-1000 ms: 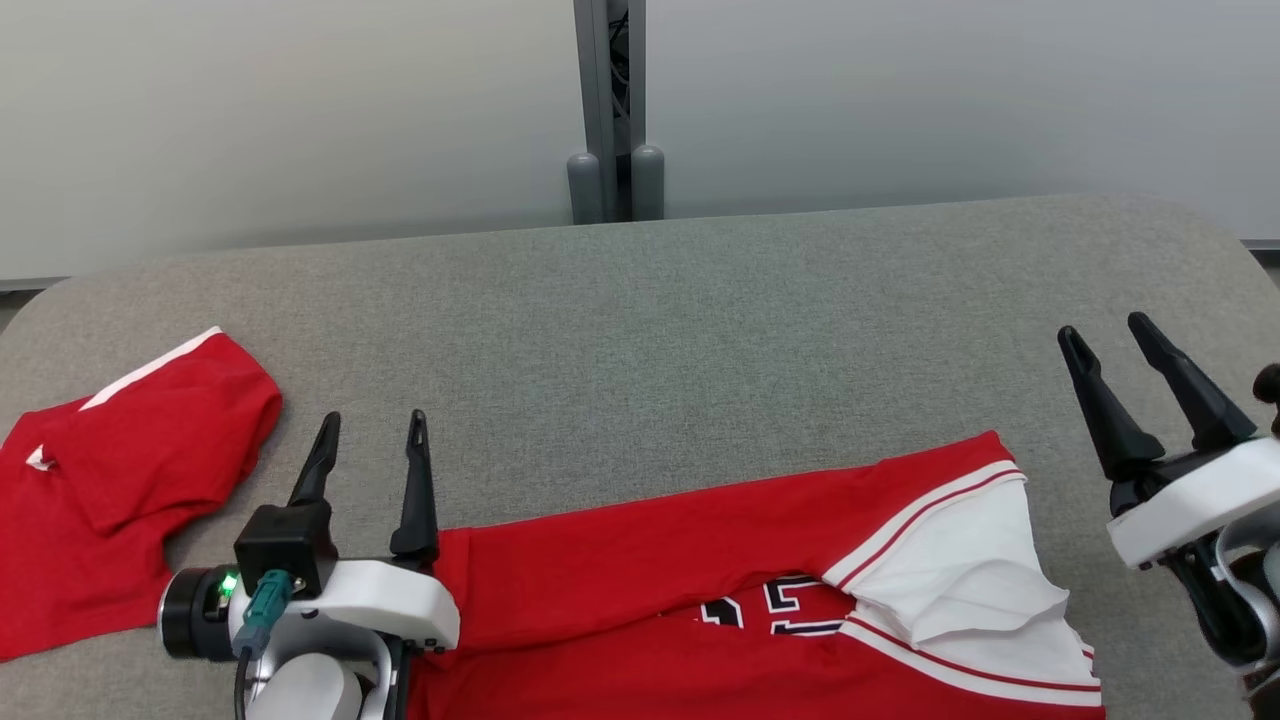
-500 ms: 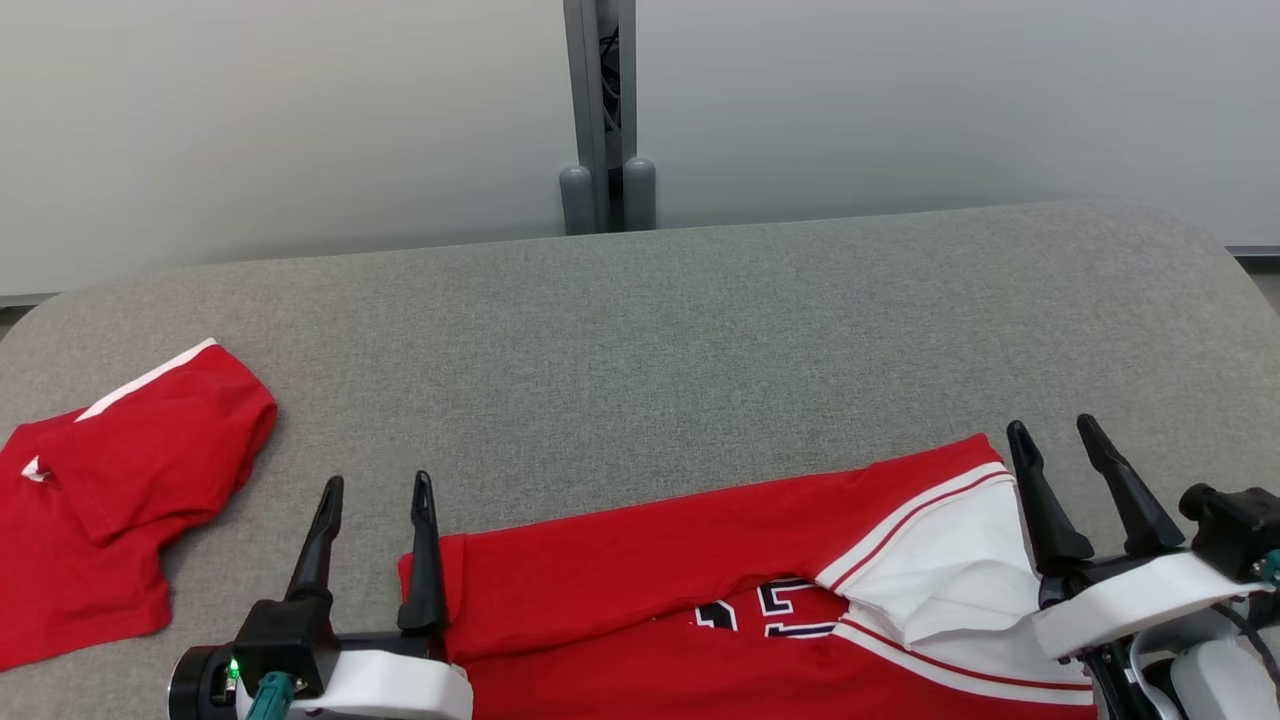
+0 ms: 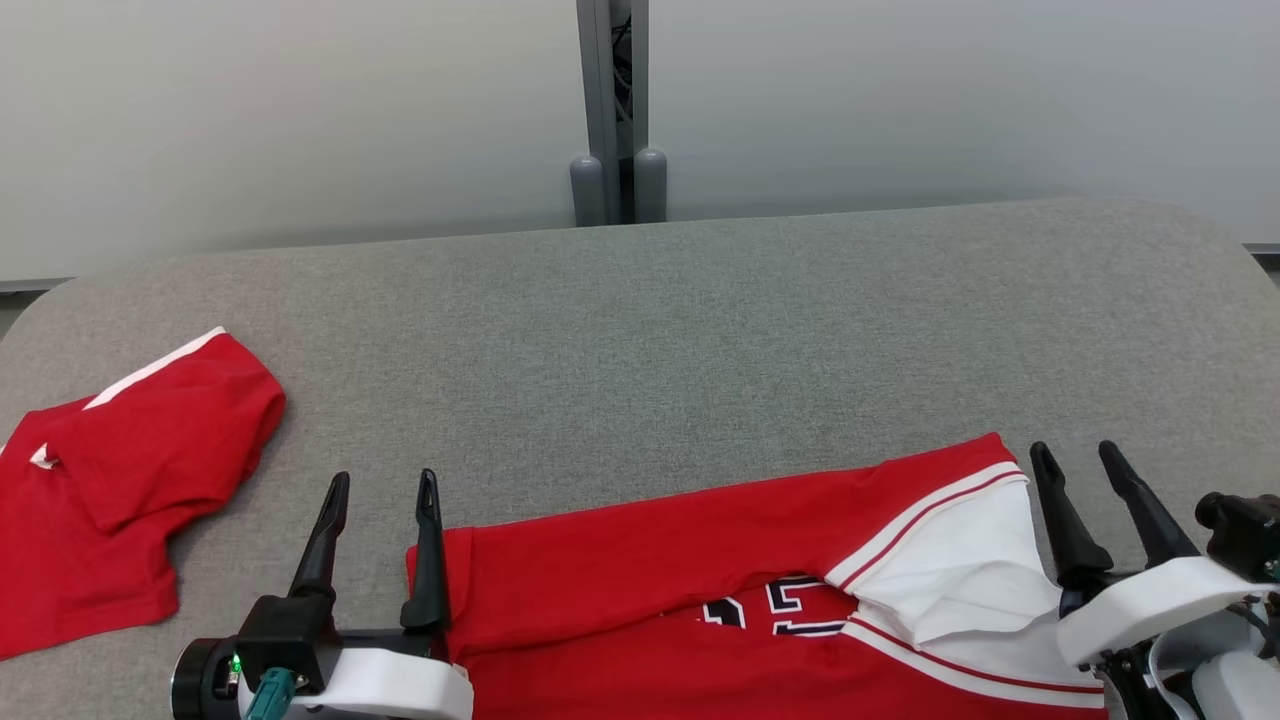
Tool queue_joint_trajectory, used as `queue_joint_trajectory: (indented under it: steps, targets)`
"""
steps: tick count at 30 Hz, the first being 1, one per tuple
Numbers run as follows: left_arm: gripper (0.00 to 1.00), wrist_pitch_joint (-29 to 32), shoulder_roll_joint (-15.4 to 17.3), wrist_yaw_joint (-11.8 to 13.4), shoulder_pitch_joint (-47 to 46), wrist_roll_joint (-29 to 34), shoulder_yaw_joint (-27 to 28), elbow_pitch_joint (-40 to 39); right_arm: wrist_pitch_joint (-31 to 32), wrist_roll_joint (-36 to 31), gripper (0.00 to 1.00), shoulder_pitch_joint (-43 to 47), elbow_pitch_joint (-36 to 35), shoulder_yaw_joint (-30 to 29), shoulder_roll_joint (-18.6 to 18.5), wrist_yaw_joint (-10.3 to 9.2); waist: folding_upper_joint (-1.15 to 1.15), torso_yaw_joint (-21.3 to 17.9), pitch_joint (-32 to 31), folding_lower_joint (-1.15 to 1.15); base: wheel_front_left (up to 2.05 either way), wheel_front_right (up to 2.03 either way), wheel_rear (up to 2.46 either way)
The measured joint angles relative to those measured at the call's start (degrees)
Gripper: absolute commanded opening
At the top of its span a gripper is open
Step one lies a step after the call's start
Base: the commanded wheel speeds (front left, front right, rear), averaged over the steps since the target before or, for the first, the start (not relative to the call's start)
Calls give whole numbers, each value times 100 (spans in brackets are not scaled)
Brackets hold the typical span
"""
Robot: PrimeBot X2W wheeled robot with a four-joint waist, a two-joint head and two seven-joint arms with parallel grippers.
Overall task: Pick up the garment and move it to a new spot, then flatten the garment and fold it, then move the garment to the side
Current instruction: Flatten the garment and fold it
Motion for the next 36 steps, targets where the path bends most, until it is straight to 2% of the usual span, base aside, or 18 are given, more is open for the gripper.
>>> queue_joint_trajectory:
  steps: [7, 17, 25, 36]
  targets:
    - [100, 0, -4, -1, -100, -37, -79, 65, 444, 389, 100, 107, 676, -157, 157, 0, 0, 66, 130, 0, 0, 0, 0]
    - [100, 0, -4, -8, -184, 30, -107, 92, 526, 809, 100, -47, 1589, -152, 311, 0, 0, 108, 273, 0, 0, 0, 0]
    - [100, 0, -4, -38, -220, 86, -109, 98, 458, 1132, 100, -259, 2163, 177, 315, 0, 0, 147, 316, 0, 0, 0, 0]
    - [100, 0, -4, -44, -239, 96, -152, 98, 302, 1617, 100, -420, 2314, 671, 257, 0, 0, 206, 338, 0, 0, 0, 0]
